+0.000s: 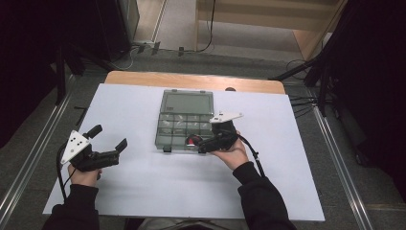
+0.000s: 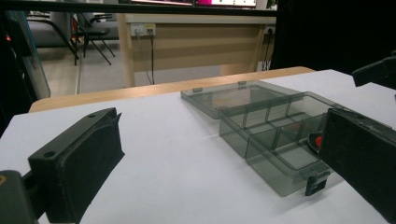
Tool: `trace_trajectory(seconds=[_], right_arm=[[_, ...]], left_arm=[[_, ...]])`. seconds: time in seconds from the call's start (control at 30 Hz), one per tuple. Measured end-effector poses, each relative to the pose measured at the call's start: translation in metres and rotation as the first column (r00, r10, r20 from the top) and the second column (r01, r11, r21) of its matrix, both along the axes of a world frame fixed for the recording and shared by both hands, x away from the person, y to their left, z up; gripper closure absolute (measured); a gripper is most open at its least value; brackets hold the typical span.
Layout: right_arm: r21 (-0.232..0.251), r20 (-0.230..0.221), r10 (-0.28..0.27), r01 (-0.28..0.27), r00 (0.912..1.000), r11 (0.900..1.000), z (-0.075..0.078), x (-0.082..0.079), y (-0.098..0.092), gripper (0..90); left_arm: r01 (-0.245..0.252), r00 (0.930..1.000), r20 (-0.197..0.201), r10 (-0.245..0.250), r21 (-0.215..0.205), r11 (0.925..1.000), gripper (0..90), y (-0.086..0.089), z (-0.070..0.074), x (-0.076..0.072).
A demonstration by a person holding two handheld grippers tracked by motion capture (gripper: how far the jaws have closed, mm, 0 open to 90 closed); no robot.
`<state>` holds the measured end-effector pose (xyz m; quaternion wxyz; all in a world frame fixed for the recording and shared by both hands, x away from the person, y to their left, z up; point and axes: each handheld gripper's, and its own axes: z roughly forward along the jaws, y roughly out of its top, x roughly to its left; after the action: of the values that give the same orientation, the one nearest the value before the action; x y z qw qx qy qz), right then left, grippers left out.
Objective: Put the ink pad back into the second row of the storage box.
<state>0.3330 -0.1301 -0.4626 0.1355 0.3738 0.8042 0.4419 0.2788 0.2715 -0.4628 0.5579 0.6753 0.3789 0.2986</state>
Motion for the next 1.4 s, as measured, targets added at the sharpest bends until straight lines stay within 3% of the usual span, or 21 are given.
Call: trace_trajectory(seconds=[0.1,0.37,0.47,0.6,0.67,0.83,0.97,1.0,1.23,1.4], right_arm=[[-0.018,0.027,-0.009,0.010,0.9996,1.000,0.008,-0.009,-0.008,0.0],[0.011,0.066,-0.059,0.059,0.9961,0.998,0.014,-0.021,-0.032,0.0],[0.010,0.052,-0.083,0.083,0.9951,0.996,0.014,-0.025,-0.043,0.0],[0.047,0.047,-0.107,0.105,0.9932,0.993,0.012,-0.033,-0.060,0.0],[0.037,0.039,-0.118,0.116,0.9923,0.993,0.011,-0.036,-0.066,0.0],[0.065,0.063,-0.144,0.140,0.9875,0.988,0.009,-0.045,-0.078,0.0],[0.051,0.070,-0.151,0.147,0.9861,0.988,0.008,-0.050,-0.082,0.0],[0.061,0.100,-0.154,0.148,0.9831,0.987,0.008,-0.055,-0.084,0.0],[0.092,0.134,-0.175,0.163,0.9754,0.982,0.007,-0.065,-0.091,0.0],[0.124,0.172,-0.206,0.187,0.9633,0.975,0.012,-0.073,-0.100,0.0]], left_arm=[[0.001,1.0000,-0.004,-0.001,-0.005,1.0000,0.0,0.000,0.000,0.000],[0.003,1.0000,-0.005,-0.003,-0.004,1.0000,0.0,-0.001,-0.001,0.000],[0.007,0.9999,-0.008,-0.007,0.000,1.0000,0.0,-0.001,-0.001,0.000],[0.021,0.9998,-0.008,-0.021,0.014,0.9997,0.0,-0.003,-0.001,-0.001],[0.021,0.9997,-0.008,-0.021,0.013,0.9997,0.0,-0.004,-0.001,-0.001],[0.021,0.9997,-0.008,-0.021,0.014,0.9997,0.0,-0.004,-0.001,-0.002],[0.021,0.9997,-0.010,-0.021,0.014,0.9997,0.0,-0.003,-0.001,-0.002],[0.021,0.9997,-0.010,-0.021,0.013,0.9997,0.0,-0.003,-0.002,-0.002],[0.023,0.9997,-0.011,-0.022,0.017,0.9996,0.0,-0.004,-0.002,-0.002],[0.023,0.9997,-0.013,-0.023,0.014,0.9996,0.0,-0.004,-0.002,-0.002]])
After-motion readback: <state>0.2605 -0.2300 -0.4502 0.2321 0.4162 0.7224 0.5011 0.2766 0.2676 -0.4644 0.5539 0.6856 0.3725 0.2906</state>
